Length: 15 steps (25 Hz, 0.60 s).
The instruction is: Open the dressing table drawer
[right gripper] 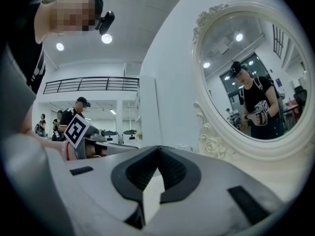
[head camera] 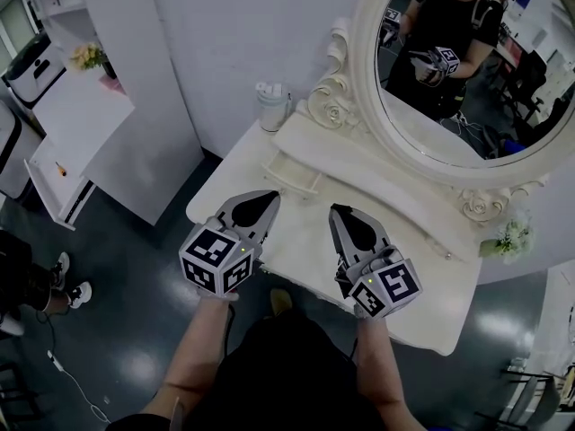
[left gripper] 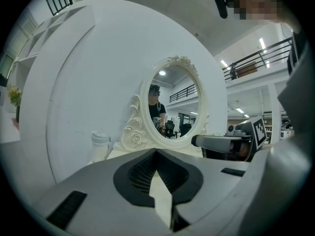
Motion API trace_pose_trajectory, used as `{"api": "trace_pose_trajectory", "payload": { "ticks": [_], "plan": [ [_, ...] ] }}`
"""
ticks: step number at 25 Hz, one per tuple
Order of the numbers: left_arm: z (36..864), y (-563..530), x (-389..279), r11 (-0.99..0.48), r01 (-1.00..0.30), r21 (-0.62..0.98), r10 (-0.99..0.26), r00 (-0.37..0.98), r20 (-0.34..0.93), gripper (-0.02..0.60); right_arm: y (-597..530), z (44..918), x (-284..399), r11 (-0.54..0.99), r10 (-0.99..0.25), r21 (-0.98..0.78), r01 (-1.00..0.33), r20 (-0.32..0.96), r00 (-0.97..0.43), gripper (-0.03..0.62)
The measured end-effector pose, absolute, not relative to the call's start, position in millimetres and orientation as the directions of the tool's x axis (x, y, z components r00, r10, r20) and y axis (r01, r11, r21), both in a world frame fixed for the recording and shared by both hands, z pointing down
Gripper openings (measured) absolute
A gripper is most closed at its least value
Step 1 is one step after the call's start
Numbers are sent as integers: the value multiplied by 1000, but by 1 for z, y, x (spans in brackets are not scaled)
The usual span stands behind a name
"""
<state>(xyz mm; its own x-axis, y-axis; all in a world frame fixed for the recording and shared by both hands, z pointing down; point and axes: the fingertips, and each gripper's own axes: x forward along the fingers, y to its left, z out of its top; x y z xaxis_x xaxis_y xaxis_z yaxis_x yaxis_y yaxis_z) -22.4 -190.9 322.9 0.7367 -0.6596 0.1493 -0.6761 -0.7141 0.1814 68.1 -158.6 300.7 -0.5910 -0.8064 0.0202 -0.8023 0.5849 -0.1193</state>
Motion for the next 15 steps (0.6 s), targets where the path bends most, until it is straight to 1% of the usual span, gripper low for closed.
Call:
{"api": "trace_pose_trajectory", "payload": {
  "ticks": [9,15],
  "plan": [
    [310,-184,-27,-711,-673,203,-666,737,115,0,-156,292,70,588,-806,-114,-801,5,-592,3],
    [314,-184,-31,-701,-679,218,-672,731,117,0,-157,298,71,587,-805,-128,-800,12,-593,3]
  ]
}}
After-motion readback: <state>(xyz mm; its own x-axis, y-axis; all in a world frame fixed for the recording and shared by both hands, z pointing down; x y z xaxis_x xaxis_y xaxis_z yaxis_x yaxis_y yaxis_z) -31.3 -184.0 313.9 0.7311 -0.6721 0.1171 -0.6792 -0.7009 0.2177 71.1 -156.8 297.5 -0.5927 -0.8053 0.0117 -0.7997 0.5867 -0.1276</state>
